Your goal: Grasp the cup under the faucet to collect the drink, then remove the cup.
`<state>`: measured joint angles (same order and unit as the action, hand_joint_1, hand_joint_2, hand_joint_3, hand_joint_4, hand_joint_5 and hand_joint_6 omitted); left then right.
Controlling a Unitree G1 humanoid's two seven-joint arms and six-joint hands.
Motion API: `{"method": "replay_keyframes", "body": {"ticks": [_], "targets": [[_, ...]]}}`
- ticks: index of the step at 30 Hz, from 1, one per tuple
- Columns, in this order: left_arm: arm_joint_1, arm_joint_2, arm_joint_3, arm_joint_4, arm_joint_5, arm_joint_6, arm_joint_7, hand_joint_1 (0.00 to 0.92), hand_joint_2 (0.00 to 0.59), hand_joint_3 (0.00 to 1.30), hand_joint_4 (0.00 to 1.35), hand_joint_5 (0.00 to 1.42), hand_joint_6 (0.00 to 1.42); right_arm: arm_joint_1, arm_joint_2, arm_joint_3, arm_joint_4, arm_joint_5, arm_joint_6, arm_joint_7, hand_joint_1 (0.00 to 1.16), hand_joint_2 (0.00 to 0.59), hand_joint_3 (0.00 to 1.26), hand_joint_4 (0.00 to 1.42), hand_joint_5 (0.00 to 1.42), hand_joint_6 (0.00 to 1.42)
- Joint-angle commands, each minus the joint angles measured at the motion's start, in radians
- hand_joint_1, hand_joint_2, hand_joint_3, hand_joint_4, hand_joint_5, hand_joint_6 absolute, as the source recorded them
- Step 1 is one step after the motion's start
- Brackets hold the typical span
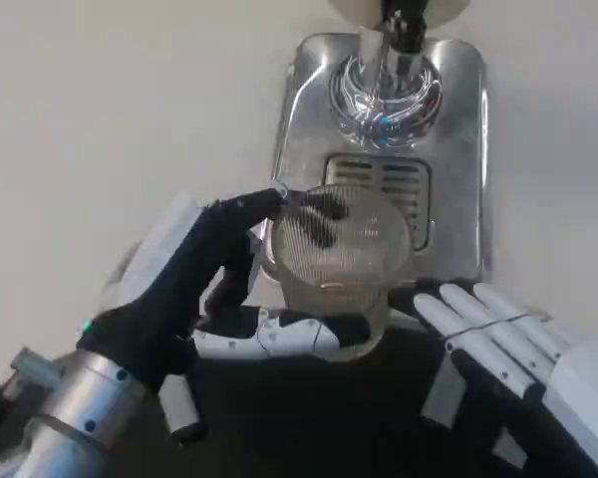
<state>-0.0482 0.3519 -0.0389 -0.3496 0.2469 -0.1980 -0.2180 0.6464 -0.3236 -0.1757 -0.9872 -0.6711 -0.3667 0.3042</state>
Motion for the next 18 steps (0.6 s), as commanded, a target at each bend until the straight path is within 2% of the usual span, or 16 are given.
{"method": "replay_keyframes", "body": {"ticks": [1,13,18], "targets": [[0.002,-0.009,-0.001,-0.003,-0.011,-0.01,0.003,0.693,0.089,1.12,1.2,1.42,1.42,0.011,0.006,0.006,0.0,-0.005,-0.011,0.005,0.66,0.334,0.1,0.06,0.06,0.18],[0.001,-0.013,0.003,-0.004,0.002,-0.004,0.01,0.689,0.088,1.12,1.2,1.42,1.42,-0.004,0.016,0.027,0.005,-0.018,0.002,0.006,0.69,0.328,0.1,0.06,0.07,0.18],[-0.058,-0.027,0.01,0.08,0.031,-0.006,0.052,0.688,0.088,1.12,1.2,1.42,1.42,0.004,0.035,0.035,-0.003,-0.024,0.012,0.003,0.71,0.332,0.1,0.06,0.07,0.18]]}}
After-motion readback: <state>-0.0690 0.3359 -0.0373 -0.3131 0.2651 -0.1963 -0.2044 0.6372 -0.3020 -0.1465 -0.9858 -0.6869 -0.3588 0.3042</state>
